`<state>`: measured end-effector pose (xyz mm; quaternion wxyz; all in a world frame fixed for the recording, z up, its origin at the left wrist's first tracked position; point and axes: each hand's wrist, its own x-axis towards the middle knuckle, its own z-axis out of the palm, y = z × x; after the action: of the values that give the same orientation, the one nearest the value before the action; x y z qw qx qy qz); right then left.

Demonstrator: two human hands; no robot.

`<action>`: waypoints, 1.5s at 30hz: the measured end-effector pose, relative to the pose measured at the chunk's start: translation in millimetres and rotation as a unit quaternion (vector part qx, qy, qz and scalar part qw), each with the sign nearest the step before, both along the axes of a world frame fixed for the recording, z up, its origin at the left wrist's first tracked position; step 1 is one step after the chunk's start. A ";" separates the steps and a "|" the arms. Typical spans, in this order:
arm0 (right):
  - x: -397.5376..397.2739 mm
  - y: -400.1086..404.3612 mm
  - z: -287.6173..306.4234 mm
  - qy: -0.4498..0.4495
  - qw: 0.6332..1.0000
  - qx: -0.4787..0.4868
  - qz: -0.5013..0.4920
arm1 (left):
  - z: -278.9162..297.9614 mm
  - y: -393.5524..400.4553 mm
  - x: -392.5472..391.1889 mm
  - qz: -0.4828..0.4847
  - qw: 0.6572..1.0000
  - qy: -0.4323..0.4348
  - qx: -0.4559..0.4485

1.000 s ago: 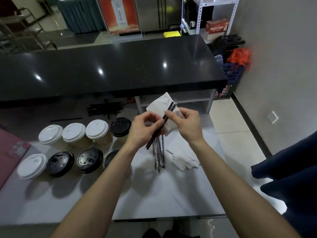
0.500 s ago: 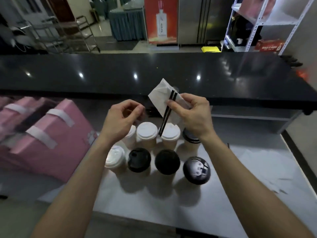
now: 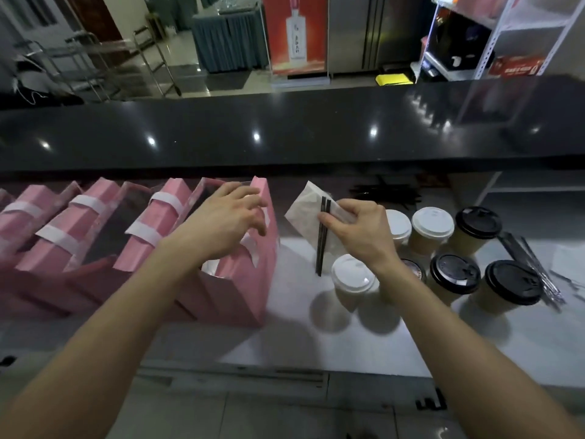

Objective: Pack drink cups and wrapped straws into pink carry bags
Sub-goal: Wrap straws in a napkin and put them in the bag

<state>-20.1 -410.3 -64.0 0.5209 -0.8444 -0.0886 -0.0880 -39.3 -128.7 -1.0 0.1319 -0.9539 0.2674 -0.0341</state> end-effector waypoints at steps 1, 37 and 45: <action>-2.5 5.2 0.6 0.006 1.000 -0.004 -0.003 | -3.7 6.2 2.2 -0.011 0.999 0.011 0.030; 31.7 49.9 104.9 -0.233 0.964 0.126 -0.034 | -11.5 88.7 108.5 0.088 0.975 0.087 -0.183; 22.8 89.6 85.7 -0.154 0.978 0.094 0.105 | -27.3 101.7 120.9 0.088 0.949 0.015 -0.301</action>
<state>2.6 -320.7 21.7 0.5843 -0.7541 -0.2475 -0.1695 81.6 -27.0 -28.3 -0.1629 -0.9694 0.1618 -0.0867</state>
